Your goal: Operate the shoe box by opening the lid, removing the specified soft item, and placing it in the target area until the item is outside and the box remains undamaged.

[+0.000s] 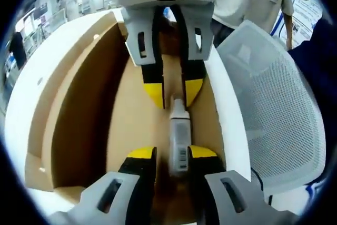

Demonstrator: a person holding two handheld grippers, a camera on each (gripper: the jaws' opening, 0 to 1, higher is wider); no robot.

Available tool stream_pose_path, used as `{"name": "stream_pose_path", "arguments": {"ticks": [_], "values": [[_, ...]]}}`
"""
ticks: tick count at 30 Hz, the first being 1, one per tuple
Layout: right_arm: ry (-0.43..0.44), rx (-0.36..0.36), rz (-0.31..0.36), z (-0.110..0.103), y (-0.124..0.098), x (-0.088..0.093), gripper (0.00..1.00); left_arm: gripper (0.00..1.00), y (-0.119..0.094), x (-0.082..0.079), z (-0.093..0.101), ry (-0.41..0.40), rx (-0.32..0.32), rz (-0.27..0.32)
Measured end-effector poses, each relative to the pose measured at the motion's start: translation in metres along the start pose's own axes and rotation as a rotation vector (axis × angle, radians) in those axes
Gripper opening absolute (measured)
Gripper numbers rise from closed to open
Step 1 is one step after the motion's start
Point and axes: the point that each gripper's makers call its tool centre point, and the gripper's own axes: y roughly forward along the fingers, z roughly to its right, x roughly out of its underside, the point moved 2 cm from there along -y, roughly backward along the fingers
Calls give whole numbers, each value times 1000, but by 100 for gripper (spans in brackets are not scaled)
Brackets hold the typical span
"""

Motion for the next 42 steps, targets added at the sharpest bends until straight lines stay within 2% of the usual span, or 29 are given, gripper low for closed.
{"name": "stream_pose_path", "arguments": {"ticks": [12,17,21,27,32,39,42], "values": [[17,17,30,5,-2,-3,18,22,2,-5,-5,-29,-18,32],[45,-11,50,5,-6,-7,20,22,2,-4,-6,-41,-21,37],[37,-27,16,2,1,-2,21,22,3,-5,-6,-53,-25,43],[33,-31,22,1,6,-8,21,22,3,-5,-7,-58,-34,48],[-8,-16,-39,2,11,1,19,22,2,-6,-10,-66,-48,53],[18,-3,-4,4,13,-1,17,20,-1,-4,-7,-58,-50,47],[27,2,3,6,12,-1,17,21,-4,-7,-4,-58,-39,66]]}}
